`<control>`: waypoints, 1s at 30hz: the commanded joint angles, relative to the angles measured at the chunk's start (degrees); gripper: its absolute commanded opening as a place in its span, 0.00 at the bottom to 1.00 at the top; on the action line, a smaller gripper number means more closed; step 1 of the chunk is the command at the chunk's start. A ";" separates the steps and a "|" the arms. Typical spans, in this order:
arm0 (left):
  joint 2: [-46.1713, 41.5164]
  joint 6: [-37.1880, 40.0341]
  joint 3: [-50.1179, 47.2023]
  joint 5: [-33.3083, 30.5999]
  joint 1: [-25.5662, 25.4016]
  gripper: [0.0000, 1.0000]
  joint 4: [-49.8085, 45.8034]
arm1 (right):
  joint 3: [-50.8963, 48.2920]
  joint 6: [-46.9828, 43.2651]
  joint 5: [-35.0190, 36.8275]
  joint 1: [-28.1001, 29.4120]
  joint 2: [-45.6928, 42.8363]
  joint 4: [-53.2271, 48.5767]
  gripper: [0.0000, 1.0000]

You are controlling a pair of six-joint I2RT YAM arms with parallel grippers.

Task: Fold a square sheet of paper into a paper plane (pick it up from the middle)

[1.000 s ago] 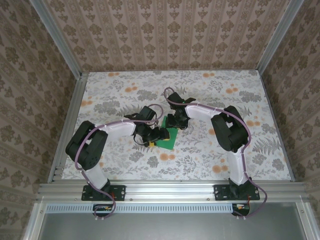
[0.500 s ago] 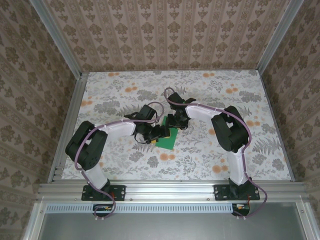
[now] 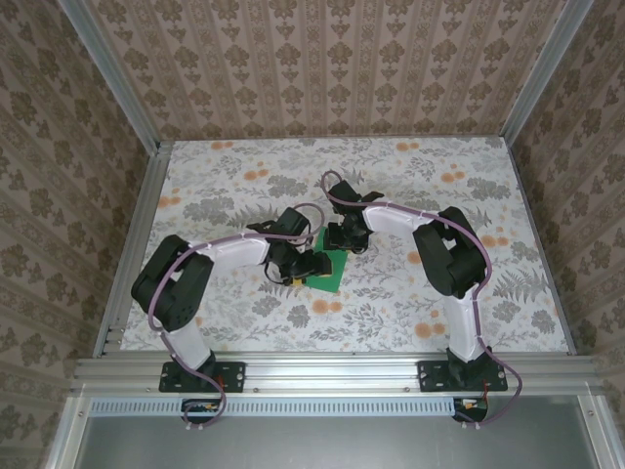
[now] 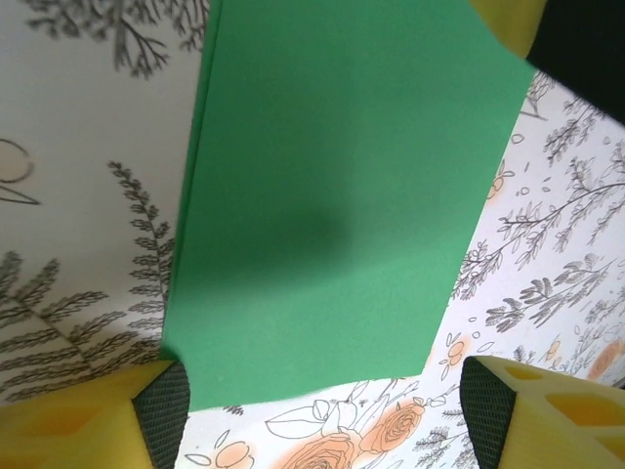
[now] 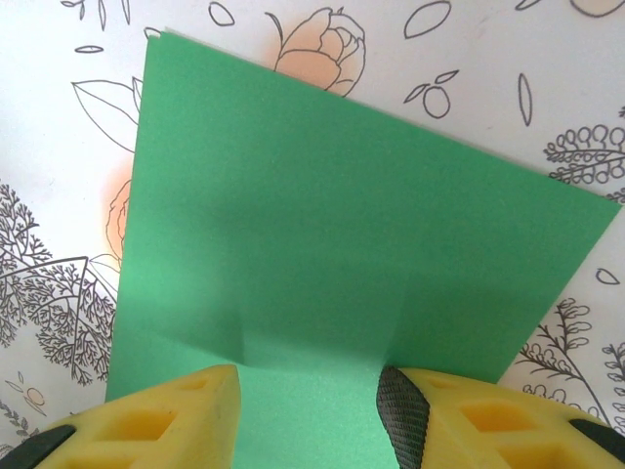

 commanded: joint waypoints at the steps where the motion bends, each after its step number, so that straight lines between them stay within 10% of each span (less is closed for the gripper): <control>1: 2.55 1.53 2.20 0.81 -0.42 0.77 -1.44 | -3.74 0.61 1.80 -0.57 5.45 -1.46 0.48; 23: -4.33 -1.54 -2.47 2.46 1.54 0.66 7.21 | -5.05 1.00 1.09 -1.28 5.19 -0.18 0.48; 30: -3.87 2.20 -0.05 -4.28 2.12 0.70 -3.06 | -5.27 0.87 1.15 -1.36 5.43 -0.18 0.48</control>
